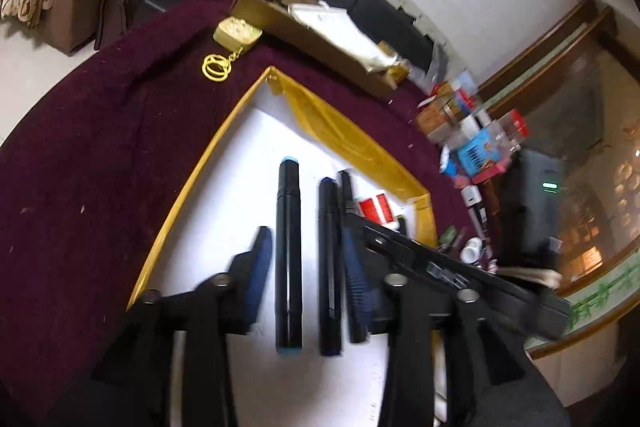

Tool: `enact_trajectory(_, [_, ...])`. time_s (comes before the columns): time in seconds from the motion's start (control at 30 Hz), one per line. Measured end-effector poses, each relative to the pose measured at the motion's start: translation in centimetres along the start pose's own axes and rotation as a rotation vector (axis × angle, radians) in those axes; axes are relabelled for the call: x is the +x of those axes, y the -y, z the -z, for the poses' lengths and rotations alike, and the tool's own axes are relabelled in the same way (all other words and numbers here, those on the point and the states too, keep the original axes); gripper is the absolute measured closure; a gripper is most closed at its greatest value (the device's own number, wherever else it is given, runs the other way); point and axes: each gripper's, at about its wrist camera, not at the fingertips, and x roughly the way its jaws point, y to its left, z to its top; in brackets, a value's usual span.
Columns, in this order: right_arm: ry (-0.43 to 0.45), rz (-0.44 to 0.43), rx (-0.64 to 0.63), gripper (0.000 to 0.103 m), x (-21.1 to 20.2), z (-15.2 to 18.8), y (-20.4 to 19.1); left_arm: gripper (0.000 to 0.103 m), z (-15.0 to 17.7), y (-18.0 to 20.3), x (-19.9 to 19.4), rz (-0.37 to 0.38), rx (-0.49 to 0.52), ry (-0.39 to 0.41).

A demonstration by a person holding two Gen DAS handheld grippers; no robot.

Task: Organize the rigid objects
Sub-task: 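Lower both markers into the box and open both grippers, then move both grippers back over the remaining items on the table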

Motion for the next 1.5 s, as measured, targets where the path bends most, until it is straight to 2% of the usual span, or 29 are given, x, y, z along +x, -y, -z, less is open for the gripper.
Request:
enact_trajectory(0.03, [-0.001, -0.011, 0.012, 0.088, -0.2, 0.0, 0.2, 0.057, 0.2, 0.0, -0.6, 0.014, -0.012, 0.014])
enact_trajectory(0.1, [0.015, -0.038, 0.031, 0.085, -1.0, 0.0, 0.6, 0.057, 0.5, 0.1, -1.6, 0.037, -0.029, 0.033])
enact_trajectory(0.23, [0.093, -0.067, 0.031, 0.077, -4.9, 0.5, 1.6, 0.053, 1.6, 0.6, -3.7, 0.077, -0.059, 0.065])
enact_trajectory(0.4, [0.224, -0.02, 0.033, 0.06, -10.7, 1.9, 5.2, 0.04, 3.6, 2.6, -6.0, 0.116, -0.067, 0.127])
enact_trajectory(0.53, [0.28, 0.062, 0.077, 0.059, -14.0, 4.0, 10.7, 0.035, 6.1, 5.4, -6.8, 0.163, -0.051, 0.143])
enact_trajectory(0.7, [0.275, 0.135, 0.18, 0.059, -15.9, 6.9, 17.9, 0.034, 10.3, 10.6, -5.4, 0.216, 0.044, 0.082])
enact_trajectory(0.87, [0.263, 0.16, 0.242, 0.06, -16.3, 9.4, 22.4, 0.034, 15.6, 15.5, -1.5, 0.168, 0.217, -0.06])
enact_trajectory(0.93, [0.267, 0.162, 0.241, 0.06, -16.4, 9.7, 22.9, 0.034, 17.6, 17.1, 0.4, 0.163, 0.263, -0.137])
enact_trajectory(1.07, [0.275, 0.161, 0.183, 0.06, -15.7, 7.9, 21.7, 0.034, 19.6, 18.9, 1.6, 0.14, 0.324, -0.189])
enact_trajectory(1.13, [0.271, 0.165, 0.145, 0.059, -14.8, 6.9, 21.0, 0.034, 20.2, 19.2, 1.7, 0.129, 0.331, -0.197])
enact_trajectory(1.27, [0.22, 0.186, 0.062, 0.05, -12.1, 4.9, 20.1, 0.034, 20.4, 19.0, 1.4, 0.111, 0.333, -0.193])
enact_trajectory(1.4, [0.143, 0.22, -0.032, 0.048, -10.4, 5.0, 19.2, 0.034, 20.2, 18.8, 0.8, 0.101, 0.343, -0.17])
enact_trajectory(1.43, [0.14, 0.241, -0.052, 0.052, -10.4, 5.3, 18.9, 0.034, 20.3, 18.8, 0.9, 0.101, 0.343, -0.168])
enact_trajectory(1.5, [0.131, 0.266, -0.066, 0.075, -10.7, 6.0, 18.5, 0.034, 20.3, 18.8, 1.1, 0.104, 0.339, -0.174])
